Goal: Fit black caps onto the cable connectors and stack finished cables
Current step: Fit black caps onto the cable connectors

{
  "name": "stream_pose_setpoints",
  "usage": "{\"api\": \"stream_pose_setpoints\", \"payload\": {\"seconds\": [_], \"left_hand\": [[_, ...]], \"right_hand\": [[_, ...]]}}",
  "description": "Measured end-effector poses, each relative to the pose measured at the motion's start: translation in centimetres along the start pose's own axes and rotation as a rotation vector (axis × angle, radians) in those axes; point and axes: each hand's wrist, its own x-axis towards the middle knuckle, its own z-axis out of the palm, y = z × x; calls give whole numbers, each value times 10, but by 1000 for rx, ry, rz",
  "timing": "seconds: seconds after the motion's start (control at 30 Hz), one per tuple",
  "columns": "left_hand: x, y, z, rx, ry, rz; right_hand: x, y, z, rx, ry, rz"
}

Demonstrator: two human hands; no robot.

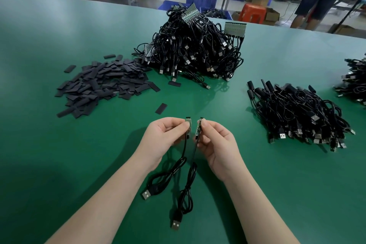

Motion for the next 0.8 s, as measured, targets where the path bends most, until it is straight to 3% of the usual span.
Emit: {"api": "stream_pose_setpoints", "payload": {"seconds": [0.17,0.33,0.4,0.5,0.57,0.63,0.73,0.8], "left_hand": [[0,-7,-5,634,133,232],[-1,-10,-3,807,134,292],[-2,-7,-3,790,194,370],[-3,2,-4,709,326,559],[-4,5,-5,642,406,670],[-5,6,-6,612,479,773],[-6,9,-7,727,595,942],[-7,8,-7,893,607,938]], "right_hand": [[2,-4,-8,-27,277,-138],[-4,-24,-11,-226,550,-590],[-8,-35,1,-250,520,-759],[-13,-45,28,-259,331,-879],[-13,-47,44,-206,199,-838],[-11,-44,56,-58,114,-680],[-2,-34,62,145,149,-367],[5,-23,57,198,205,-158]]}}
